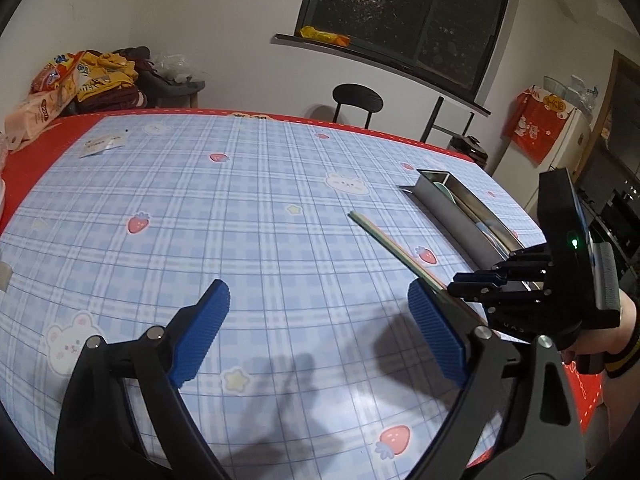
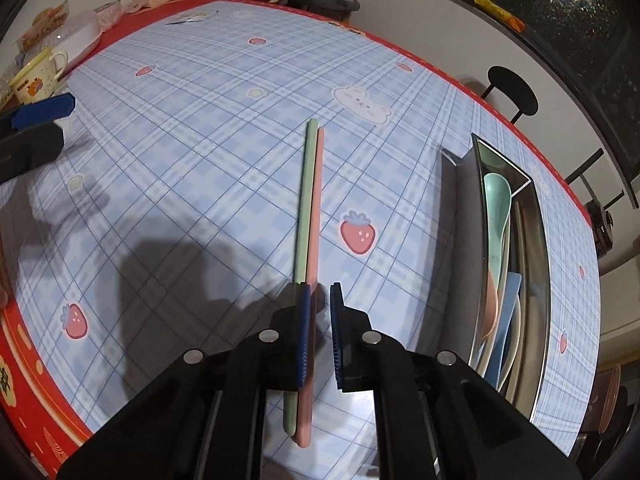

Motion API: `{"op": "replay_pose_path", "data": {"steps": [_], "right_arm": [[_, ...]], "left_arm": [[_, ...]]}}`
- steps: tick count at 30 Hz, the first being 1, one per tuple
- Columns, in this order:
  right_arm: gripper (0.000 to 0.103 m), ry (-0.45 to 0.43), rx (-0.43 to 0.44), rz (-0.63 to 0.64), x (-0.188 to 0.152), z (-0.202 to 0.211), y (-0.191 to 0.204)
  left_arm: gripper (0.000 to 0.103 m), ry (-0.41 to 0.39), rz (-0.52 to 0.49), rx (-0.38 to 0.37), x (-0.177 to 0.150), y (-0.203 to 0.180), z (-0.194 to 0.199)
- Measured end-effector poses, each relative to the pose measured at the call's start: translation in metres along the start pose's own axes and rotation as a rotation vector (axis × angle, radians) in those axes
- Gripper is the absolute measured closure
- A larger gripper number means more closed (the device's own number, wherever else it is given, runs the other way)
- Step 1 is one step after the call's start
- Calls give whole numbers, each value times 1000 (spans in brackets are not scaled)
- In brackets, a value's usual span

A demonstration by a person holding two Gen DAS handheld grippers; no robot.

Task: Organize utensils
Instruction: 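Move both grippers to the green and pink chopsticks on the table, then grasp the pink chopstick with the right gripper while the left gripper grasps the green chopstick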

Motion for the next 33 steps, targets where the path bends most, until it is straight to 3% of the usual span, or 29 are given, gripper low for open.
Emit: {"op": "replay_pose_path", "data": {"steps": [4,7,9,14,16,20,28,33], "right_arm": [[93,33,33,-42,2,-8,2],[93,34,47,-93,6,-11,1],[95,40,87,-148,7,-12,1],[96,37,213,-202,8,-9,32],[96,31,252,-176,9,-7,54],[96,5,226,-154,15,-7,68],[96,-16,132,-253,0,-6,19],[96,-16,118,-248,-16,0,8]], "left_arm": [[19,7,3,-20,-2,0,-2],[30,16,4,-37,-3,2,-2],[42,25,-1,-41,-4,2,-2],[54,47,1,-49,-6,7,-6],[54,54,15,-46,-6,11,-8],[55,74,21,-41,-8,12,-10],[55,141,11,-64,-14,-2,-27],[47,198,-51,-18,-11,-26,-51]]}}
Point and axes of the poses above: each gripper's, at about its wrist camera, not at the fingertips, and z roughly against the way its jaws point, y to its left, x to its top, the point moved 7 cm from there along -z, roughly the way its jaws point, and after that the axes turned 6 degrees about -z, right-handed, at the moved point
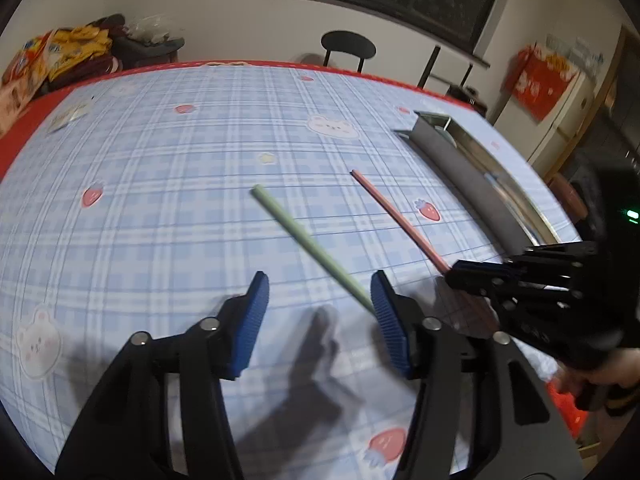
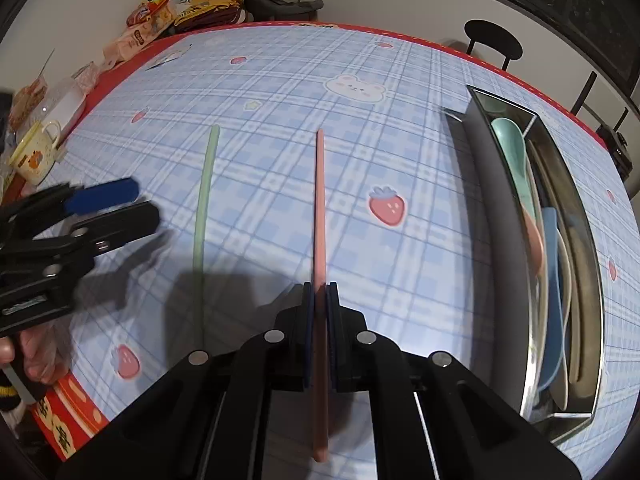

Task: Organize utensils
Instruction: 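Grasp the pink chopstick with the right gripper while the left gripper grasps the green chopstick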

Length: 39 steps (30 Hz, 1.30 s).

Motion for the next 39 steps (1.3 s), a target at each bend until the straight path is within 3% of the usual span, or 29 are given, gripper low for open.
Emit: {"op": "replay_pose_path", "data": {"steps": [8,14,16,21,30,39], "right_arm": [[96,-23,7,18,-6,2,-3],[96,-28,21,21,-4,2,-3],[96,-32,23,22,-5,2,-3],[96,-40,29,19,-6,3,-3],[96,-58,29,20,-8,4,-2],[96,-79,20,16,-8,5,-1]], "left_arm": [[42,87,-70,93,4,-18,-32],[39,96,-129,145,2,-23,-39],[43,92,-150,154,2,-26,-40],[75,101,-193,132,5,-33,-40],[86,115,-231,77,4,-29,-37],[86,129,-222,74,-2,-2,-29]]}}
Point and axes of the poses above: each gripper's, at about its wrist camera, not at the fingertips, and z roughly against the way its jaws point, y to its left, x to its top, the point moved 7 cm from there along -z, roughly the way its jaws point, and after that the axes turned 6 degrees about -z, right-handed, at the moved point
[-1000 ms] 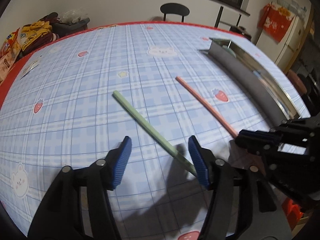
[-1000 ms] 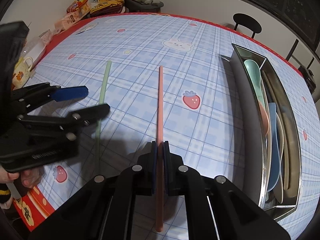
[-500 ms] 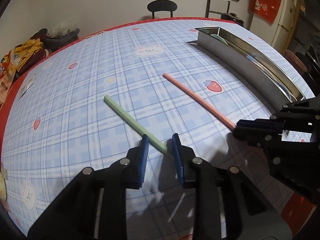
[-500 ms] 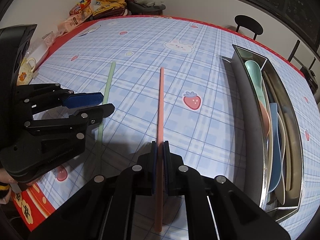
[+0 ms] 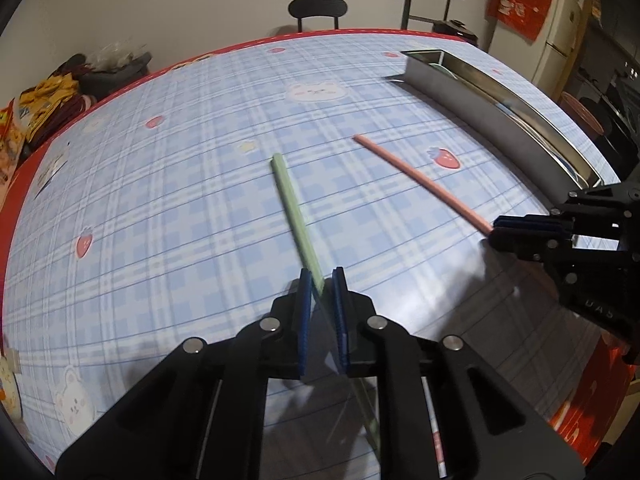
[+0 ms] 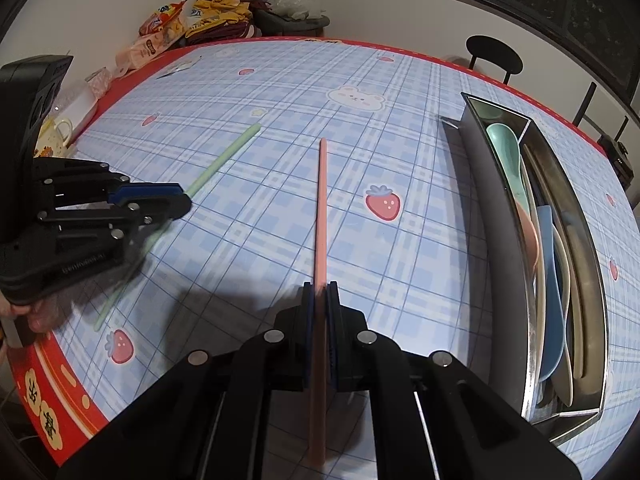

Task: Organize utensils
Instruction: 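Grasp the pink chopstick with the right gripper while the left gripper grasps the green chopstick, then lift the green and pink chopsticks and carry them over the steel tray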

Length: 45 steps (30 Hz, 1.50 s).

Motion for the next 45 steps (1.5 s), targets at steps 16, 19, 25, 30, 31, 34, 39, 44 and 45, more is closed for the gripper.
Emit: {"op": "replay_pose_path", "data": {"steps": [16,19,25,30,31,34,39,44,45], "right_arm": [[96,-100,-94,37,-5,3,6],[96,-107,-87,32,-4,2,5],[96,-122,-119,48,-5,2,9],[96,-125,-130,59,-6,2,9],[96,-126,-135,64,-6,2,10],[96,-128,-142,70,-6,3,11],[97,-165,-150,65,-7,10,11],[97,-248,-127,15,-5,28,2],[97,-270,-116,-7,-5,33,-1]], "left_arm": [[76,-79,-4,63,-18,-8,12],[75,-84,0,61,-18,-8,12],[81,-91,18,63,-19,-7,12],[92,-97,78,31,-20,3,12],[93,-98,80,30,-21,3,12],[93,-102,83,22,-21,3,13],[93,-171,132,1,-22,12,26],[93,-242,199,-32,-24,24,39],[93,-252,210,-35,-24,26,41]]}}
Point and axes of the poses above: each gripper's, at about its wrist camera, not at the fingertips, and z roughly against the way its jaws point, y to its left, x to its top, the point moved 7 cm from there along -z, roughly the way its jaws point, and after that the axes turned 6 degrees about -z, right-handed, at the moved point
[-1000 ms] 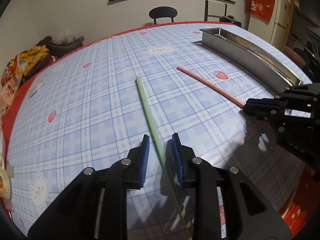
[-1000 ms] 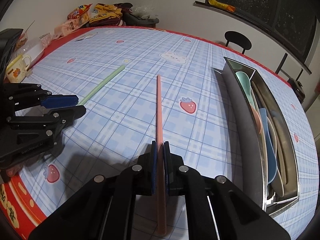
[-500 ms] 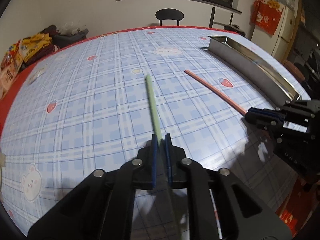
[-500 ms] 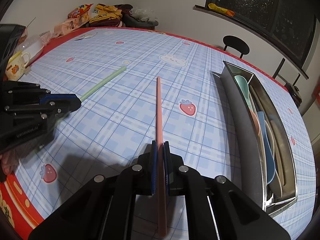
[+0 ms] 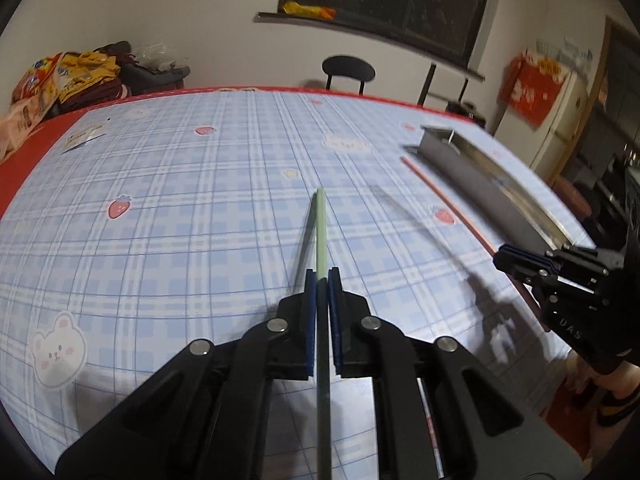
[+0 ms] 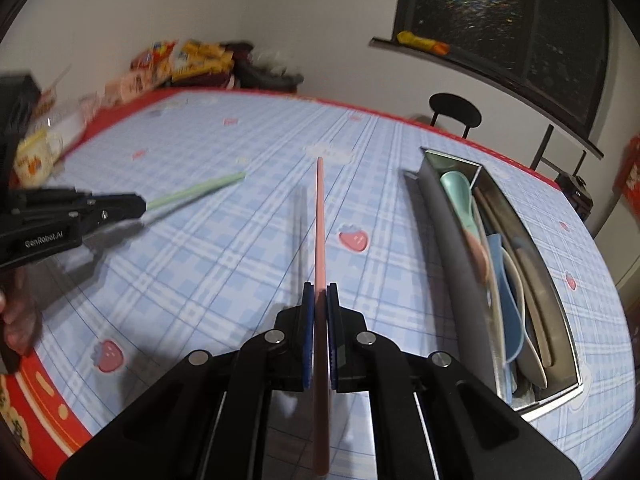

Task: Organize utensils
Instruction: 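Lift the green and pink chopsticks and carry them over the steel tray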

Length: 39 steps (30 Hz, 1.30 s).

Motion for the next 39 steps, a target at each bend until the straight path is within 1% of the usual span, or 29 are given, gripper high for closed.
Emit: {"op": "replay_pose_path", "data": {"steps": [4,7,12,19,23,27,30,32,37,39], "right_arm": [[97,-17,16,-42,3,4,-7],[97,-11,12,-27,3,2,-4],[97,-9,11,-16,3,1,-1],[97,-20,24,-36,1,3,-2],[97,-43,29,-41,2,7,-5],[97,-122,40,-63,5,23,-9],[96,-170,40,-88,7,32,-15],[97,-181,48,-94,8,34,-16],[97,-196,50,-94,9,36,-18],[96,-201,49,-93,9,37,-18]], "left_arm": [[93,-47,41,-22,3,7,9],[93,-81,75,-40,4,13,16],[93,-92,101,-55,4,18,17],[93,-111,89,-33,5,17,22],[93,-153,84,-9,6,19,31],[93,-211,55,22,8,15,44],[93,-274,30,40,10,11,57],[93,-304,18,46,11,9,63],[93,-335,-8,81,12,4,69],[93,-334,7,75,12,6,69]]}}
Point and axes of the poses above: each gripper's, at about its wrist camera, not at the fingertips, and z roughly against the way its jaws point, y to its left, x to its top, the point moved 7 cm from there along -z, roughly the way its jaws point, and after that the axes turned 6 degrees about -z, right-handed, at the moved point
